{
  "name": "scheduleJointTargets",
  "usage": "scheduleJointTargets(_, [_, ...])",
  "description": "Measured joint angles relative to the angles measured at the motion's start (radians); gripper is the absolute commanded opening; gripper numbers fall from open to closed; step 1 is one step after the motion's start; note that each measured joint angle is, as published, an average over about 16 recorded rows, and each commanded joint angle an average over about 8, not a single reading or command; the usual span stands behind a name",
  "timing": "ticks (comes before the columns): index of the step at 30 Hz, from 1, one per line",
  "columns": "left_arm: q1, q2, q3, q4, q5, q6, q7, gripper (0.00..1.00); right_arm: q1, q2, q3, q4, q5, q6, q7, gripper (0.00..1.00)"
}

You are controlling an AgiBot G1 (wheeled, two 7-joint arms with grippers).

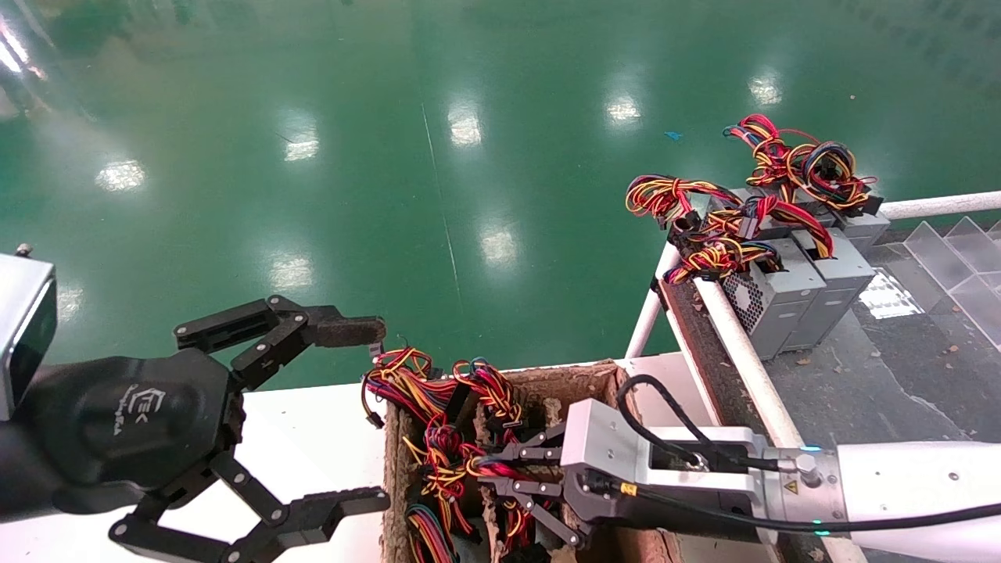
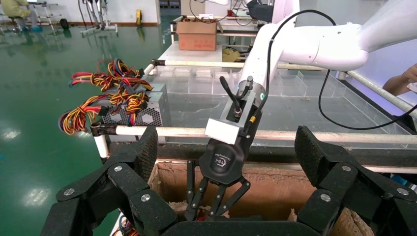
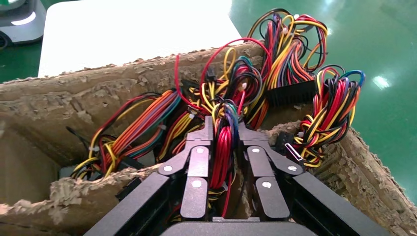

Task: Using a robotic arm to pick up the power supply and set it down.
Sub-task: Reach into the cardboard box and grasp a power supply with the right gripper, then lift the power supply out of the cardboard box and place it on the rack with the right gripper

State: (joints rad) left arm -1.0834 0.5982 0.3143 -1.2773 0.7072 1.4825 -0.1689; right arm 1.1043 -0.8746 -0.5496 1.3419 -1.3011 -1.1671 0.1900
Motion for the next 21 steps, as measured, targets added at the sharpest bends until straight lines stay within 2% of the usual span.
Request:
scheduleJointTargets(11, [0.000, 0.000, 0.000, 0.000, 0.000, 0.000, 0.000, 1.00, 0.016, 0.058, 0.071, 0.010, 0.108, -0.039, -0.052, 0.00])
scheduleJointTargets(21, [0.000, 0.000, 0.001, 0.000, -0.001, 0.000, 0.000, 1.00, 0.056, 0.151, 0.228, 0.016, 0.311, -0.066, -0.121, 0.00])
